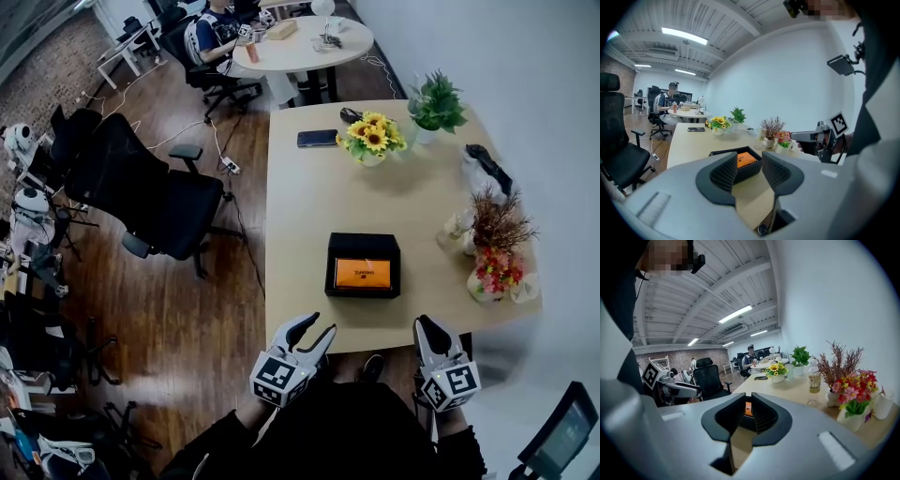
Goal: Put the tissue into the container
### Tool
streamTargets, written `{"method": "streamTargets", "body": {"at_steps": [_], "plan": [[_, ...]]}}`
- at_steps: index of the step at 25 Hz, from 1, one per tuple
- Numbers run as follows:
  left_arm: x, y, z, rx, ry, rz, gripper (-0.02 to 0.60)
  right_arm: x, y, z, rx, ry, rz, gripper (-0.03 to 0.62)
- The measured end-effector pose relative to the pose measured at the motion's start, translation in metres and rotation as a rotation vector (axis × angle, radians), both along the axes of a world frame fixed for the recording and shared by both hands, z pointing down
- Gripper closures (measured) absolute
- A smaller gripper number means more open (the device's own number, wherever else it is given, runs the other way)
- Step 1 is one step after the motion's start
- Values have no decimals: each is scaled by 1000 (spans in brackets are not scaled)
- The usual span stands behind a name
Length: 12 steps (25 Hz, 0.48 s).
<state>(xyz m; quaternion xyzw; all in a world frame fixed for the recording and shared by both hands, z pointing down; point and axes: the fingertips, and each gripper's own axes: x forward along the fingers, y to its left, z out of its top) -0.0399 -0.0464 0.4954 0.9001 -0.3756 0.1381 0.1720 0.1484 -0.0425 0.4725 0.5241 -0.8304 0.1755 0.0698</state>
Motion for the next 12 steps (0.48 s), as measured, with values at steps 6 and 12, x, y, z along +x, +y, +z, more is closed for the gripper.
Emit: {"method": "streamTargets", "body": {"at_steps": [6, 12], "plan": [[2, -1, -1, 9, -12, 10, 436, 0, 0, 1, 7, -5, 2, 556], [8, -1, -5, 6, -26, 30, 436, -4, 2, 2, 14, 11, -24, 556]]}}
